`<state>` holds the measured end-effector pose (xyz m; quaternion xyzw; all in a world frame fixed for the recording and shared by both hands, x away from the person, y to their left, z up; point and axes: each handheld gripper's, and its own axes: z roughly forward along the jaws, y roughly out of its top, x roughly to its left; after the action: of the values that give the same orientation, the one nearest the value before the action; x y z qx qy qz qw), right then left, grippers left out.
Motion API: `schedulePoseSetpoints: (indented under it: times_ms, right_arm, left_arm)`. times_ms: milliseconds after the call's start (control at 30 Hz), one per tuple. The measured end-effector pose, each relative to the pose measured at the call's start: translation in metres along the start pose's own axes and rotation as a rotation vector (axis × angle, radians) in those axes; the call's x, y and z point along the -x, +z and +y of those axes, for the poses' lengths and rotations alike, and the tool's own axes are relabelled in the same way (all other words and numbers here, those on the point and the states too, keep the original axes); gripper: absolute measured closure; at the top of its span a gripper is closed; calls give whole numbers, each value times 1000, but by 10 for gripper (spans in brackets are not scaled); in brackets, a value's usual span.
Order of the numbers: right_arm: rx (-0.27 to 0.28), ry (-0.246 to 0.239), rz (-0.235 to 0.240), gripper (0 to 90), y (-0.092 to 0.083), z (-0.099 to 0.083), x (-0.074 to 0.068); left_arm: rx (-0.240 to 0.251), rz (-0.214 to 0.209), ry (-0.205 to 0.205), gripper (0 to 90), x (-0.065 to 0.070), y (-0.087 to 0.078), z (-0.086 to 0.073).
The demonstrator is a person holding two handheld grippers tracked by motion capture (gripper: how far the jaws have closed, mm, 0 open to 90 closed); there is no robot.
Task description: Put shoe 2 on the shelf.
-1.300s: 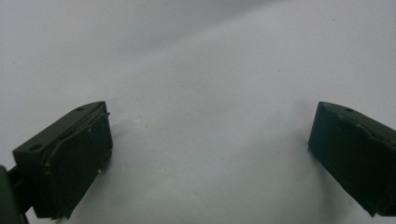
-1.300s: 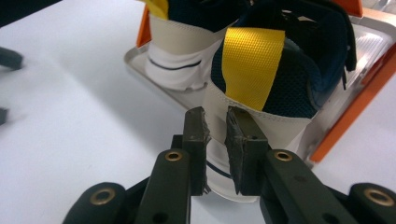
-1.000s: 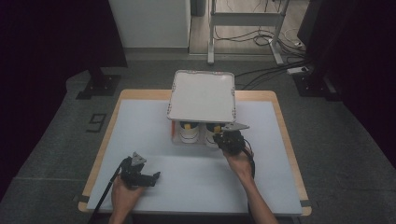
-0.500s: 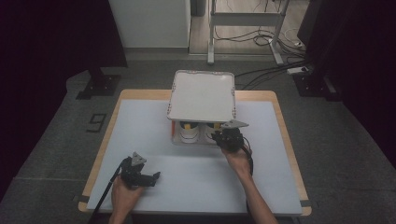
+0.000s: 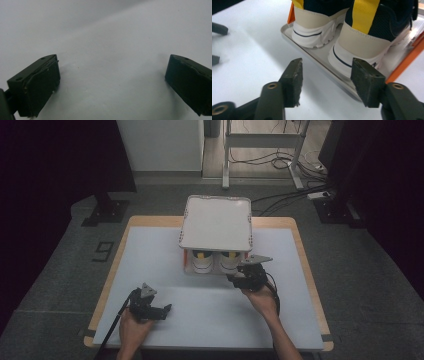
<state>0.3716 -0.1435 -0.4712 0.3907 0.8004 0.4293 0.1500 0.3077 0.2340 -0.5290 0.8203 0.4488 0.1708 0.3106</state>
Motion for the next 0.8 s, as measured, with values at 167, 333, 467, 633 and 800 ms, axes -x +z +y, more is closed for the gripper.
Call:
schedulePoseSetpoints:
  times_ms: [167,333,467,633,800]
  right_arm:
    - [-19,-5,-4,331,-9,-4,0]
    - [-27,1,-17,243,-20,-11,4]
    - [-33,7,-44,169,-31,-17,9]
    - [-37,2,-70,128,-44,-25,13]
    - [-40,-2,-97,85,-58,-34,16]
  left_arm:
    - [-1,0,1,0,0,0,0]
    - [0,0,1,0,0,0,0]
    - [1,0,0,0,0,0,0]
    - [1,0,0,0,0,0,0]
    - [1,0,-1,0,0,0,0]
